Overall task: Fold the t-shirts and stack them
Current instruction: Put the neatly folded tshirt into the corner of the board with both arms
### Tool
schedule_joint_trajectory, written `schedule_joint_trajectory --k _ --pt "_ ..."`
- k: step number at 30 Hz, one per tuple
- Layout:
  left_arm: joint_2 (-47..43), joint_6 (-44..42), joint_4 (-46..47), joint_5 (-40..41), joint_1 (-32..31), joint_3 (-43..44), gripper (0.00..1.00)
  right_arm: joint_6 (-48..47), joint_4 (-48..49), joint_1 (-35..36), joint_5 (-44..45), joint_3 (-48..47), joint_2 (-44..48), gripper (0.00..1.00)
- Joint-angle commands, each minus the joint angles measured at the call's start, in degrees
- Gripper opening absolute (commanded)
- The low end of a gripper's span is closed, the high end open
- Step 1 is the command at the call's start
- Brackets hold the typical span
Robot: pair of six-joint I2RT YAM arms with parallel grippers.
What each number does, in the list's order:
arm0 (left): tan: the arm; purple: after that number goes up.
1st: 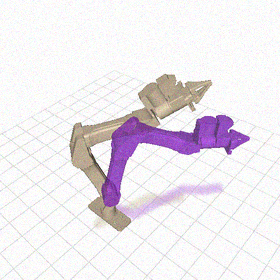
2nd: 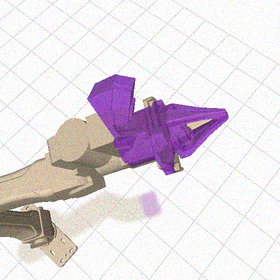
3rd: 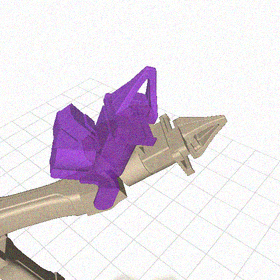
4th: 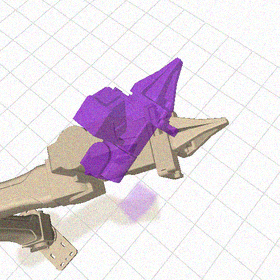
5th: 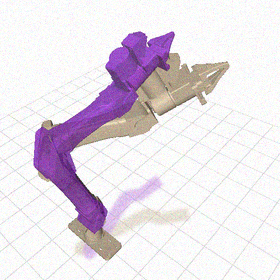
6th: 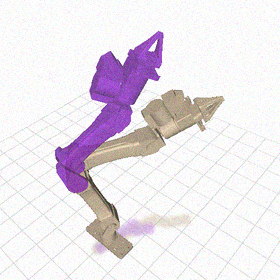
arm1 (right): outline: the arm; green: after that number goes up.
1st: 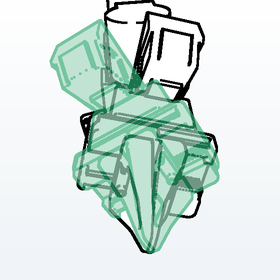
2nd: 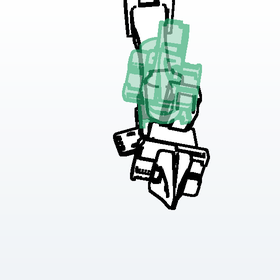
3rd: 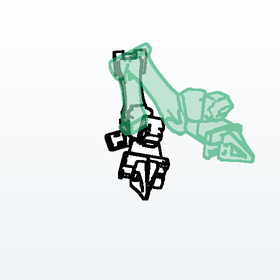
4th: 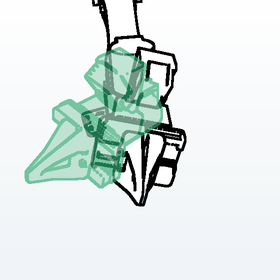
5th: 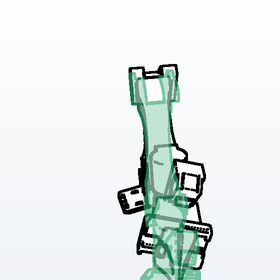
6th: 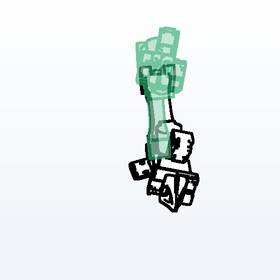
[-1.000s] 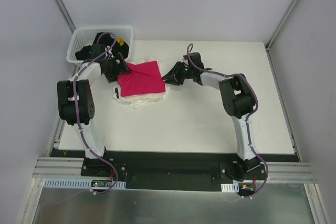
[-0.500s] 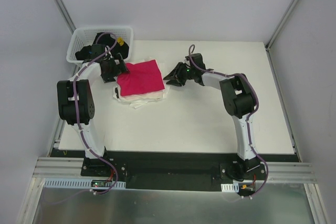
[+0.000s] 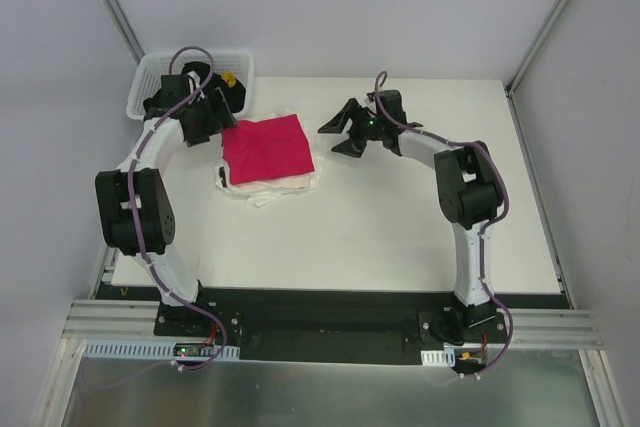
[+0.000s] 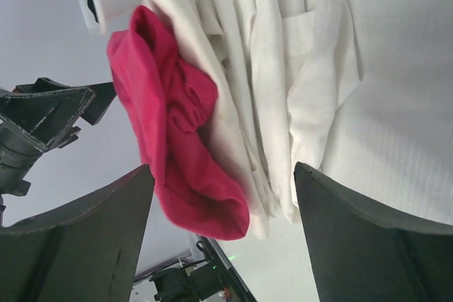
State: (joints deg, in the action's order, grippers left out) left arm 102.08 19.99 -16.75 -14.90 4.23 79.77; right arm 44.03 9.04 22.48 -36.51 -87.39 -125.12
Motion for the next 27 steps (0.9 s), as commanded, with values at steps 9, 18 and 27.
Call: schedule_joint_trajectory --k 9,18,27 --pt "-12.17 4.35 -1.53 -12.6 -1.15 6.45 0.99 -4.39 -5.08 0.19 1.88 -5.76 8.31 0.35" --pt "-9.98 14.19 9.54 -14.99 -10.37 -3.64 0.99 -3.86 -8.24 3.71 0.56 -17.71 3.05 0.01" --pt "-8.57 21.93 25.27 -13.58 -16.53 -21.22 0.99 -1.76 -8.77 6.96 -1.8 -24.84 -5.47 0.01"
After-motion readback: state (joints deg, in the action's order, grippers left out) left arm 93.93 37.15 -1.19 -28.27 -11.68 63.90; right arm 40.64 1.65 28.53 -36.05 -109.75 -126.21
